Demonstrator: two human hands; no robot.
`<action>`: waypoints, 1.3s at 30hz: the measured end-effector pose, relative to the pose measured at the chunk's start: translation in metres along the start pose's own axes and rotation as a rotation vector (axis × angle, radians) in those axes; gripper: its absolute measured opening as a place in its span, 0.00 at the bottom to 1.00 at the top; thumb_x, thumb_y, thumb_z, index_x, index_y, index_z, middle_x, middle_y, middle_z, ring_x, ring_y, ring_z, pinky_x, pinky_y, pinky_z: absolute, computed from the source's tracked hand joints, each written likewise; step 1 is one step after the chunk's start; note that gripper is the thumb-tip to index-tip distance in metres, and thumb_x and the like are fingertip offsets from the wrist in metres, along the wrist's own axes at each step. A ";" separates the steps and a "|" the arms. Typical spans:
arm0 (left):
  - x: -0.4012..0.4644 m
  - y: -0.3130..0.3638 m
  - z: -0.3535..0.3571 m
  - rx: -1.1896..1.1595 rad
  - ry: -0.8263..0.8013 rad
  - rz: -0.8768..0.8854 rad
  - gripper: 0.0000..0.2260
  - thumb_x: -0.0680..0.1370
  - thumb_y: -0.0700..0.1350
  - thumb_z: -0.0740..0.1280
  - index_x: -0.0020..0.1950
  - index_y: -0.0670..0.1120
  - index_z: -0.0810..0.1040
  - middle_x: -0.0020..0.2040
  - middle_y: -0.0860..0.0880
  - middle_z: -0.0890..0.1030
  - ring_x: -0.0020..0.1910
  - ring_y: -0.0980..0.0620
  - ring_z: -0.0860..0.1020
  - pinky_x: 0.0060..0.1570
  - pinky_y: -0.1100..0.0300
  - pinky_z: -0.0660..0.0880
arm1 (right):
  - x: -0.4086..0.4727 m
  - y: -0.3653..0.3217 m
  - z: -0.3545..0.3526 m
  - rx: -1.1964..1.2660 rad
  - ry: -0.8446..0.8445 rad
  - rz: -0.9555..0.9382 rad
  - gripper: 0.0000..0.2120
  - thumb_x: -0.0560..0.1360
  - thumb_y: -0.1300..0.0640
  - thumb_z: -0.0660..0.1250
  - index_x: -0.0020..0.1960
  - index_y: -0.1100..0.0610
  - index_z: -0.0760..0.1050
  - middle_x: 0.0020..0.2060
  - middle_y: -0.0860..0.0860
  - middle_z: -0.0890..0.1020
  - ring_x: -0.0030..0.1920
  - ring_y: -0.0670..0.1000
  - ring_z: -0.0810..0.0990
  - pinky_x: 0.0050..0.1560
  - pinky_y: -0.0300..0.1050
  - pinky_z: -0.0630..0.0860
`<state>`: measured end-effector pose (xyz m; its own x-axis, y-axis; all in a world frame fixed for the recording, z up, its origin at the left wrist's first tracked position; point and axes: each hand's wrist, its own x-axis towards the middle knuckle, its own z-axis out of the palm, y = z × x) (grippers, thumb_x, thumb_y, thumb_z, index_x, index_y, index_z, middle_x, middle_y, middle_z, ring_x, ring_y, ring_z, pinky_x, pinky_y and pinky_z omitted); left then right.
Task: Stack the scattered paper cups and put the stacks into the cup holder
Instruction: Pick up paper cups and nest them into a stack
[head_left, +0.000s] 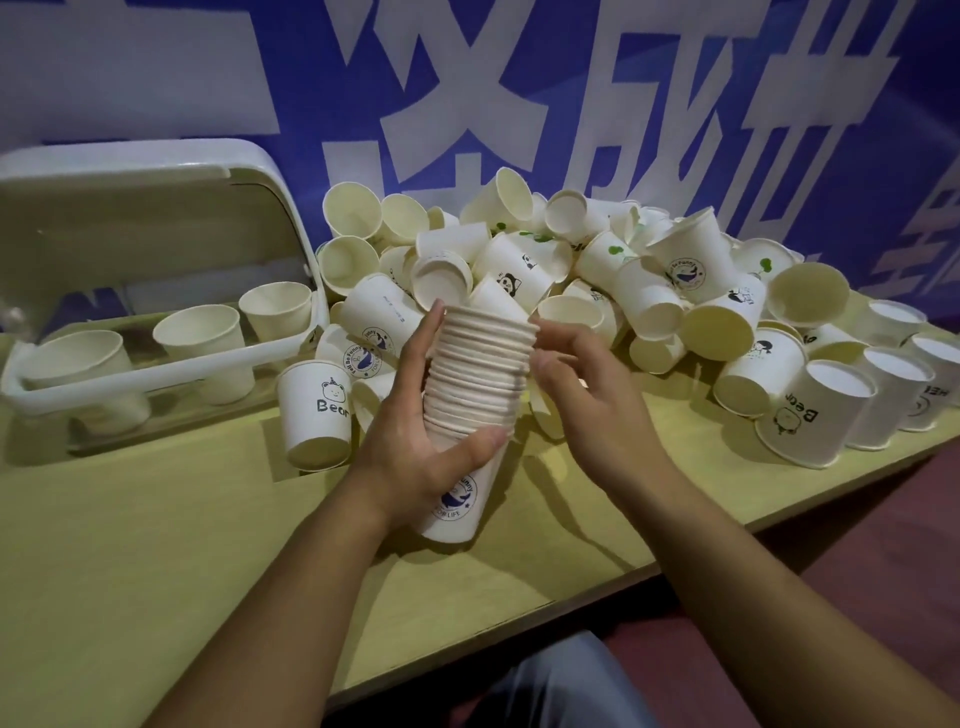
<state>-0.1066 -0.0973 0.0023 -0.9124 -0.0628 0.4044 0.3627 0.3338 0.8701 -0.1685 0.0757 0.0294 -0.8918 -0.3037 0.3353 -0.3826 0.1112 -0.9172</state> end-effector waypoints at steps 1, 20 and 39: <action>0.000 0.000 -0.001 0.007 -0.003 -0.003 0.47 0.66 0.60 0.74 0.78 0.69 0.49 0.67 0.60 0.75 0.59 0.59 0.80 0.53 0.64 0.78 | -0.002 0.003 -0.003 -0.053 -0.015 -0.025 0.18 0.75 0.49 0.63 0.64 0.46 0.77 0.60 0.41 0.80 0.58 0.40 0.78 0.56 0.43 0.77; 0.000 0.004 -0.001 0.010 0.007 -0.066 0.43 0.65 0.61 0.73 0.73 0.78 0.52 0.68 0.63 0.73 0.57 0.62 0.80 0.52 0.62 0.78 | 0.036 0.041 -0.073 -1.023 -0.442 -0.057 0.37 0.76 0.40 0.67 0.77 0.34 0.49 0.65 0.51 0.73 0.62 0.54 0.74 0.66 0.56 0.69; -0.011 0.031 0.002 0.036 -0.080 -0.071 0.51 0.63 0.60 0.77 0.76 0.75 0.46 0.66 0.63 0.74 0.59 0.62 0.79 0.55 0.60 0.80 | 0.030 -0.042 -0.023 0.061 -0.154 -0.087 0.29 0.73 0.45 0.69 0.68 0.33 0.59 0.62 0.53 0.75 0.57 0.53 0.79 0.49 0.48 0.82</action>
<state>-0.0856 -0.0839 0.0244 -0.9484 -0.0125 0.3168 0.2906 0.3653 0.8844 -0.1844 0.0835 0.0824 -0.8069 -0.4513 0.3810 -0.4368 0.0219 -0.8993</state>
